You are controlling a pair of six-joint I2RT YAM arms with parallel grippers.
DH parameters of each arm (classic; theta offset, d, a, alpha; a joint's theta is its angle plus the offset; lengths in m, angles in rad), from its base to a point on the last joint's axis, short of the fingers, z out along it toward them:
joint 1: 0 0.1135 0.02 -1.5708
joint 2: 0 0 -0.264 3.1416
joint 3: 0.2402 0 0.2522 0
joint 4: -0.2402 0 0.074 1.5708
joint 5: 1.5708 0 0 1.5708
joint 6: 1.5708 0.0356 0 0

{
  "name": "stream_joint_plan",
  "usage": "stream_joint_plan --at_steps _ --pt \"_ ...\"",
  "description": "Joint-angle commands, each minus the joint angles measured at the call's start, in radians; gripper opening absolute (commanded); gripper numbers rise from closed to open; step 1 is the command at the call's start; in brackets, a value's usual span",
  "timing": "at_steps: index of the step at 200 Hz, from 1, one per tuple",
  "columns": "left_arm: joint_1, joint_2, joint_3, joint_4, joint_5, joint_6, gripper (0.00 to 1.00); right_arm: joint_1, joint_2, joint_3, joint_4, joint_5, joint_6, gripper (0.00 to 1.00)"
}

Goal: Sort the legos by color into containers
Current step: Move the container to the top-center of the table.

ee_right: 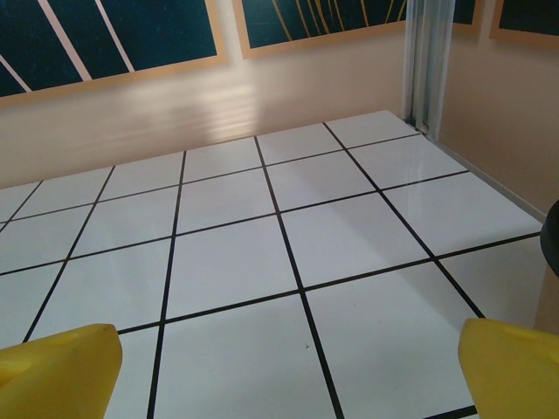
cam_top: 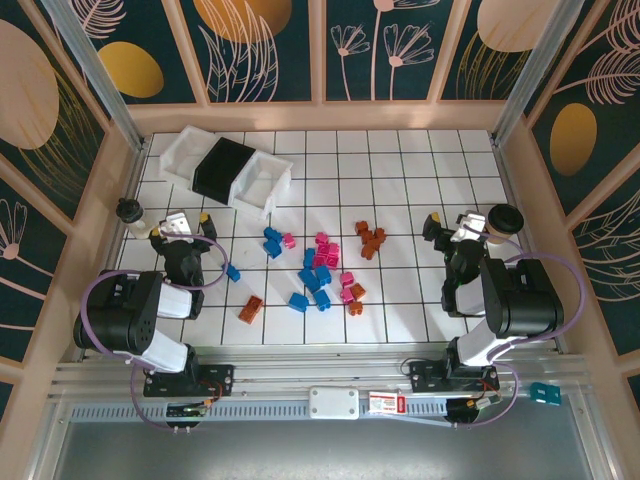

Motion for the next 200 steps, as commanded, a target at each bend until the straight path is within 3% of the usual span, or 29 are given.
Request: stream_joint_plan --at_steps 1,70,86,102,140,155,166,178,186,195,200 --pt "0.006 -0.005 0.002 0.045 -0.008 -0.018 0.99 -0.002 0.005 0.014 0.033 -0.009 -0.018 0.99" --pt "0.005 -0.012 -0.001 0.055 -0.026 -0.018 0.99 -0.035 -0.041 0.013 -0.005 -0.049 0.013 0.99" --pt "0.004 -0.061 0.016 -0.013 0.011 -0.001 0.99 -0.035 -0.132 0.030 -0.121 -0.020 0.019 0.99" --pt "0.004 -0.145 0.073 -0.207 -0.029 -0.023 0.99 -0.033 -0.204 0.068 -0.256 0.002 0.027 0.99" --pt "0.004 -0.344 0.103 -0.310 -0.055 -0.122 0.99 -0.001 -0.298 0.168 -0.498 0.122 0.130 0.99" --pt "0.004 -0.398 0.110 -0.288 -0.055 -0.206 0.99 0.055 -0.303 0.194 -0.527 0.312 0.152 0.99" --pt "0.004 -0.421 0.130 -0.300 -0.079 -0.315 0.99 0.072 -0.292 0.227 -0.594 0.423 0.291 0.99" --pt "0.004 -0.446 0.167 -0.396 -0.113 -0.468 0.99 0.039 -0.295 0.252 -0.689 0.318 0.465 0.99" --pt "0.004 -0.470 0.215 -0.564 -0.146 -0.605 0.99 0.016 -0.299 0.261 -0.757 0.225 0.595 0.99" --pt "0.005 -0.489 0.279 -0.782 -0.219 -0.791 0.99 -0.012 -0.290 0.241 -0.697 0.077 0.620 0.99" --pt "0.005 -0.491 0.301 -0.832 -0.229 -0.814 0.99 -0.024 -0.276 0.219 -0.605 -0.058 0.593 0.99"
